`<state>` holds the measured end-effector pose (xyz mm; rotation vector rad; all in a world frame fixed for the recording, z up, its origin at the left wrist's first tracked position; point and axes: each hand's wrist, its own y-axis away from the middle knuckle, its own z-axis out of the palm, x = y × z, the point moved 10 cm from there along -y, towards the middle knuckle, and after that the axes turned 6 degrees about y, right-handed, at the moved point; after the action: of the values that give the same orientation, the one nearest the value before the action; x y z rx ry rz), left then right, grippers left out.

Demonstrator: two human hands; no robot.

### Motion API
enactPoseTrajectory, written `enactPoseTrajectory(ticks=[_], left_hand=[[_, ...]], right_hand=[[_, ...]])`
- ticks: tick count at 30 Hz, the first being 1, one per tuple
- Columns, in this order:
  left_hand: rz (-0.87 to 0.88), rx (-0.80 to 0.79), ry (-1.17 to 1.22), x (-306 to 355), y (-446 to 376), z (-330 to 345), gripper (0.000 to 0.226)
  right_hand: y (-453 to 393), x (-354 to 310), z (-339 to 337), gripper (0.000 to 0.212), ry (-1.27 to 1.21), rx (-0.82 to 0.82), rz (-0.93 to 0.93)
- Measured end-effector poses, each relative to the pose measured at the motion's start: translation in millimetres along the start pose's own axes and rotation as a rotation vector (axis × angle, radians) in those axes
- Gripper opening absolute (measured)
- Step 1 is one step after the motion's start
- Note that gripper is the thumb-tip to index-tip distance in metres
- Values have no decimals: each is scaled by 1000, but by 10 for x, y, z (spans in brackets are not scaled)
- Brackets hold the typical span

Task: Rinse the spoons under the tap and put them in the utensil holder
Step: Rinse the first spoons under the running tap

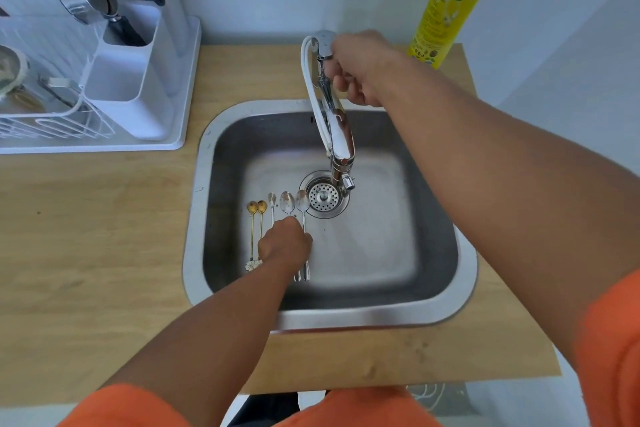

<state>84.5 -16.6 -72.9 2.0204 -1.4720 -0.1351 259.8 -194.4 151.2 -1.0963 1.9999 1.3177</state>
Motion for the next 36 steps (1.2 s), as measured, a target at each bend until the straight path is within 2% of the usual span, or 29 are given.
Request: enactPoseTrajectory(ticks=[3, 6, 12, 13, 17, 21, 24, 26, 28, 31, 34, 36], left_hand=[[-26, -18, 27, 1, -33, 42, 18], [-10, -85, 6, 52, -50, 108, 19], [0, -190, 6, 107, 33, 117, 28], [-23, -219, 97, 96, 59, 129, 27], [-154, -434, 706, 177, 291, 281, 22], [-112, -583, 911, 370, 485, 321, 19], [-97, -659, 1022, 469, 583, 374, 25], [-91, -670, 1100, 498, 625, 368, 28], [-72, -641, 1062, 450, 606, 309, 33], [-74, -479, 939, 320, 481, 121, 34], [-108, -329, 1035, 298, 302, -6, 26], [-69, -325, 1096, 405, 237, 7, 23]], right_hand=[[44, 216, -203, 17, -10, 66, -23], [134, 740, -445, 17, 8, 163, 19], [397, 1947, -348, 24, 19, 107, 188], [429, 2088, -295, 24, 22, 88, 209], [544, 2481, 37, 27, 80, -67, 300], [654, 2621, 475, 27, 190, -303, 355], [675, 2554, 713, 11, 156, -397, 328], [629, 2493, 754, 9, 146, -373, 289], [576, 2438, 733, 14, 169, -332, 243], [569, 2378, 718, 13, 211, -323, 176], [630, 2423, 715, 14, 190, -356, 218], [658, 2465, 717, 21, 156, -357, 256]])
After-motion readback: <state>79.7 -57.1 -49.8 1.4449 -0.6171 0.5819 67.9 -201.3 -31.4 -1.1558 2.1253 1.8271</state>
